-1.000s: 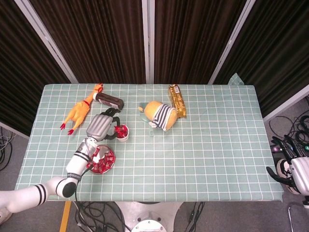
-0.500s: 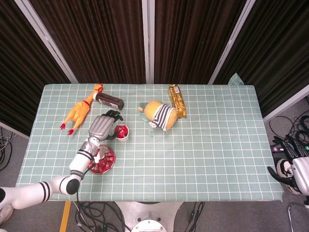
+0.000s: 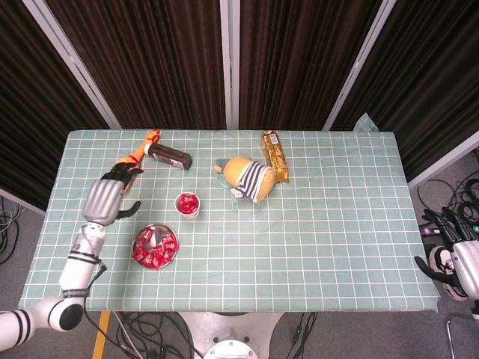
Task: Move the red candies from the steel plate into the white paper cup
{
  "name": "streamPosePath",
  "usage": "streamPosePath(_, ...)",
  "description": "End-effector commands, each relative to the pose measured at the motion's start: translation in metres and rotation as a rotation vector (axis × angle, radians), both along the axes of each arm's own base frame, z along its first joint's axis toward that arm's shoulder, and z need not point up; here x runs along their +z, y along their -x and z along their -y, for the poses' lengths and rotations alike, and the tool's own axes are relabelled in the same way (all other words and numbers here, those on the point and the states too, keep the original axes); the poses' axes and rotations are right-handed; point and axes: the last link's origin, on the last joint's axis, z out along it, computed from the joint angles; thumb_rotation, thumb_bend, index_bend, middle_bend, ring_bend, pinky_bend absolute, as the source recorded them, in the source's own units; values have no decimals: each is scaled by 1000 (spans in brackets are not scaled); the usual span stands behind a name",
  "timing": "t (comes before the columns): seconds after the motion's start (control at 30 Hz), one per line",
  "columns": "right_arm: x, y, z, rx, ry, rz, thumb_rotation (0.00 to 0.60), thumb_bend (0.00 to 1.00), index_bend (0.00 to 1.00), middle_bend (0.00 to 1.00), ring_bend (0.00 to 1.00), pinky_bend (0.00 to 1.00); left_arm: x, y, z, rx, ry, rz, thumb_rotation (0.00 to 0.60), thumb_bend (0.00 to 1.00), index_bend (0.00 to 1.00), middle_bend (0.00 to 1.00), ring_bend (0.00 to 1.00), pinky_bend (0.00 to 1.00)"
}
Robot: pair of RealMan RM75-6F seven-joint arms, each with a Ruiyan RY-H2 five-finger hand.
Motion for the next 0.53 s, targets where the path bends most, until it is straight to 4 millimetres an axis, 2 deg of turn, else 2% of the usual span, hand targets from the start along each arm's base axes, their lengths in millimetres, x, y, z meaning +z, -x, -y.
streamPosePath(0.03, -3, 1, 2, -1, -14, 2, 600, 229, 83, 188, 0, 145, 21, 33, 27, 44, -59, -25, 600, 262, 280, 248, 149, 322)
streamPosePath(0.17, -8, 1, 2, 0, -30, 1, 600, 229, 82, 179, 0, 131, 35, 68, 61, 114, -92, -55, 600, 251, 280, 248, 149, 321)
streamPosePath(0.27, -12, 1, 0, 2, -33, 7, 600, 230, 83, 179, 0, 130, 39, 82, 88, 145, -106, -64, 600, 247, 280, 248, 149, 320)
streamPosePath(0.53, -19, 7, -14, -20, -2, -5, 600, 228, 83, 180, 0, 126, 42, 93, 139, 183, -118, -70, 600, 246, 280, 248, 149, 316)
